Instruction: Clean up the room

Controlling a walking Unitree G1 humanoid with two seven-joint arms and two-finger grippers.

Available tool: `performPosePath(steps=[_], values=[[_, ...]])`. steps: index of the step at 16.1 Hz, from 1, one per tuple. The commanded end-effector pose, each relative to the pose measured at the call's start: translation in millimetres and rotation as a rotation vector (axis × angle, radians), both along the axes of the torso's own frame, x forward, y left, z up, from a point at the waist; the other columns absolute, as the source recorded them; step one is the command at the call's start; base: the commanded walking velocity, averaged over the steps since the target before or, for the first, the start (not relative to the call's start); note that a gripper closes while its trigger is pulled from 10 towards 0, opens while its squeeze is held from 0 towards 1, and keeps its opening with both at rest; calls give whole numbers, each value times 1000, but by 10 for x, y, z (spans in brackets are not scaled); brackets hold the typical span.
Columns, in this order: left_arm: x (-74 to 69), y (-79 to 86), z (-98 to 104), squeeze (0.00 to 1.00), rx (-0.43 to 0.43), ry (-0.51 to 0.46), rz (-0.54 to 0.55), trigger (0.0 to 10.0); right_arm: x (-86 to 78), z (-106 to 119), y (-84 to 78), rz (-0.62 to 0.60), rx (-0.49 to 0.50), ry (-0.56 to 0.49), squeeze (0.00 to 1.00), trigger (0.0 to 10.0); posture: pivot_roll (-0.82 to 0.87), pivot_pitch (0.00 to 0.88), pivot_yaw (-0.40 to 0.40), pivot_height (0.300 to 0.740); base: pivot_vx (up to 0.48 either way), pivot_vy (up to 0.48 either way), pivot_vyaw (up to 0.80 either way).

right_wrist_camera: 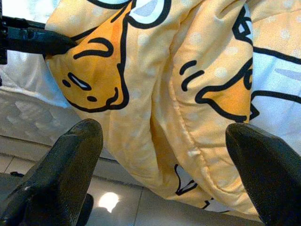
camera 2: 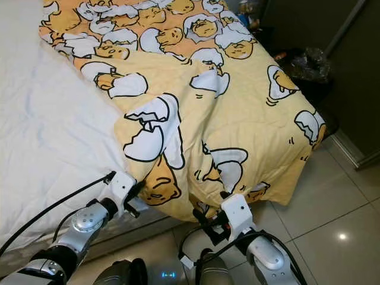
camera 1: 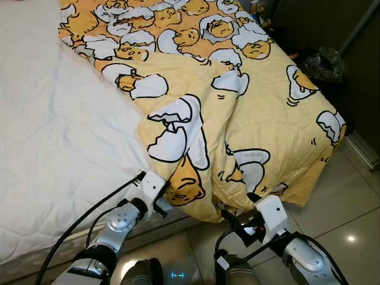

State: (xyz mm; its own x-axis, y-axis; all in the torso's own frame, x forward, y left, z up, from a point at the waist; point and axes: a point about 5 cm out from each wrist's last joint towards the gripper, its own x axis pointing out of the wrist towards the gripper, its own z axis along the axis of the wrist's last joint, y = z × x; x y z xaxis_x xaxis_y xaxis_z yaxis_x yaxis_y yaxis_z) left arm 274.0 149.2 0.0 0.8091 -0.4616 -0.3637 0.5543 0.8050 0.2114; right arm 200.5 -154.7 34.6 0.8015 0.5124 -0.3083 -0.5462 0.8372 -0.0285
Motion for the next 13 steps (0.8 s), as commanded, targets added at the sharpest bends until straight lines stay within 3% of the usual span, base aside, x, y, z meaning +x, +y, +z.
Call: performPosePath(steps=[1,5,6,13], values=[[-276,24,-259,0,10,144,-34,0,-14,-22,-6,8,-4,6,0,10000,-236,146,-1,731,0,0,0],[-269,68,-236,0,-16,116,11,0,-2,-22,1,12,-3,5,0,10000,-234,143,0,731,0,0,0],[-253,85,-224,0,-21,107,35,10000,-2,-23,0,12,-3,6,0,10000,-233,144,0,731,0,0,0],[-188,130,-178,0,-51,78,126,10000,3,-30,-2,14,-4,13,0,10000,-233,147,-3,731,0,0,0]])
